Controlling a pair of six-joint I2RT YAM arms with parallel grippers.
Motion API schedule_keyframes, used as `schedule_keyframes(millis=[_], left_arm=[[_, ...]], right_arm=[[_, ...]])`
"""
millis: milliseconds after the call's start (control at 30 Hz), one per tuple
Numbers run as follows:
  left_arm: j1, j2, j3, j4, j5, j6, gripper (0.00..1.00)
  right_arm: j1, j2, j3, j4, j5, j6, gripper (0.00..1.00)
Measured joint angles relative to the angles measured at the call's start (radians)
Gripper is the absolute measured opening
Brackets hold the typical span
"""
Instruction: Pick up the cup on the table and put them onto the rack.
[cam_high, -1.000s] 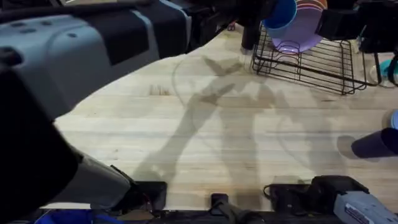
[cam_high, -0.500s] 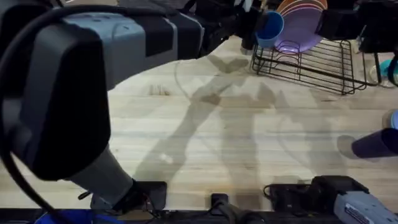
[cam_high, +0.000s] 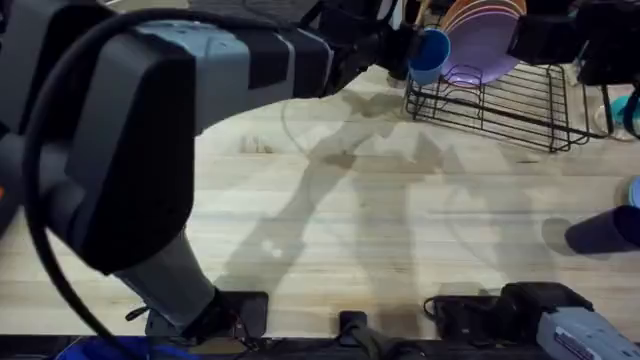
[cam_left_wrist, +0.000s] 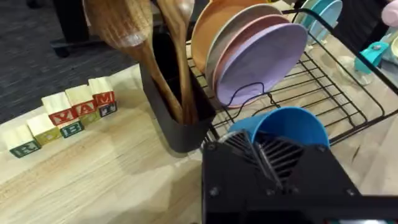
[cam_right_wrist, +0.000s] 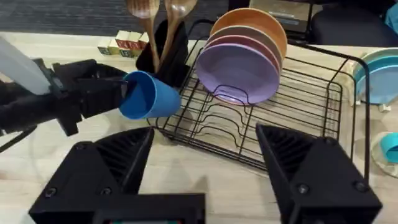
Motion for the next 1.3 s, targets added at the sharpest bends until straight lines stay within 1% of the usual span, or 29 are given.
schedule_keyframes(millis=[67,200,267,333,367,467,567,700,800,1133,1300], left_arm=[[0.0,0.008,0.0,-0.001,0.0,-0.004,0.041],[0.0,0.02,0.0,-0.013,0.004,-0.048,0.041],[0.0,0.02,0.011,-0.063,0.012,-0.067,0.041],[0.0,0.02,0.038,-0.141,0.017,-0.08,0.041],[0.0,0.02,0.058,-0.182,0.019,-0.082,0.041],[0.0,0.02,0.116,-0.253,0.02,-0.078,0.041],[0.0,0.02,0.154,-0.282,0.019,-0.075,0.041],[-0.002,0.02,0.161,-0.312,0.014,-0.074,0.041],[-0.01,0.021,0.161,-0.316,-0.001,-0.074,0.041],[-0.058,0.068,0.161,-0.262,-0.063,-0.074,0.041],[-0.063,0.107,0.161,-0.254,-0.083,-0.074,0.041]], right_arm=[[0.0,0.0,0.0,0.0,0.0,0.0,0.995],[0.0,0.0,0.0,0.0,0.0,0.0,0.995],[0.0,0.0,0.0,0.0,0.0,0.0,0.995],[0.0,0.0,0.0,0.0,0.0,0.0,0.995],[0.0,0.0,0.0,0.0,0.0,0.0,0.995],[0.0,0.0,0.0,0.0,0.0,0.0,0.995],[0.0,0.0,0.0,0.0,0.0,0.0,0.995],[0.0,0.0,0.0,0.0,0.0,0.0,0.995],[0.0,0.0,0.0,0.0,0.0,0.0,0.995],[0.0,0.0,0.0,0.0,0.0,0.0,0.995],[0.0,0.0,0.0,0.0,0.0,0.0,0.995]])
